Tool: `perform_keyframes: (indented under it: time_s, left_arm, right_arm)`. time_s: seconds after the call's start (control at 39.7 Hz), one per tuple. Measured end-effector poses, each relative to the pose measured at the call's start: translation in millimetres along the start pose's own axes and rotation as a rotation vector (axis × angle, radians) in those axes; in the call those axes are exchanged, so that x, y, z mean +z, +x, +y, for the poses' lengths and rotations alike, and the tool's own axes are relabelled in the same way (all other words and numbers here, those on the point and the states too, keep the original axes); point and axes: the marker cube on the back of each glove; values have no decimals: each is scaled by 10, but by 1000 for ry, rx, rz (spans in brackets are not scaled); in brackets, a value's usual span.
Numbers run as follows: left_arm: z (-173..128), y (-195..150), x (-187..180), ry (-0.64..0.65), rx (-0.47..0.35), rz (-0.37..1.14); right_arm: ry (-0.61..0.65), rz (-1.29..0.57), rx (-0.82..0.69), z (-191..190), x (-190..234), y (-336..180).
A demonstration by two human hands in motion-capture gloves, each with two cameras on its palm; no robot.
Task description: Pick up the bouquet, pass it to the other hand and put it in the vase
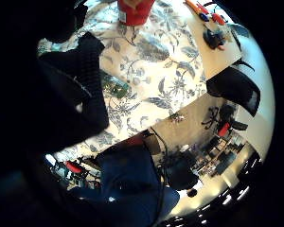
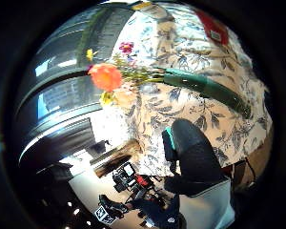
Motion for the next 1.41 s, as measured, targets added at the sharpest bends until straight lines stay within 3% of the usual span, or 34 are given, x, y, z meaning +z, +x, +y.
perform_keyframes:
  time_s: [0.2, 0.43, 0.7, 0.96, 1.18, 1.41]
  left_arm:
    - [69, -19, 40, -43, -10, 1]
    - [68, -40, 45, -60, -16, -7]
    - [31, -19, 98, -59, -2, -12]
    - [30, 1, 106, -82, 3, -33]
    - [16, 40, 73, -81, 6, -53]
    - [24, 26, -17, -96, -7, -94]
  right_arm:
    - [57, 49, 20, 24, 217, 134]
    - [12, 0, 23, -50, 575, 181]
    - [66, 45, 96, -166, 748, 253]
    - [124, 124, 106, -156, 663, 226]
    - [28, 33, 76, -104, 708, 202]
    - [145, 37, 241, -60, 667, 343]
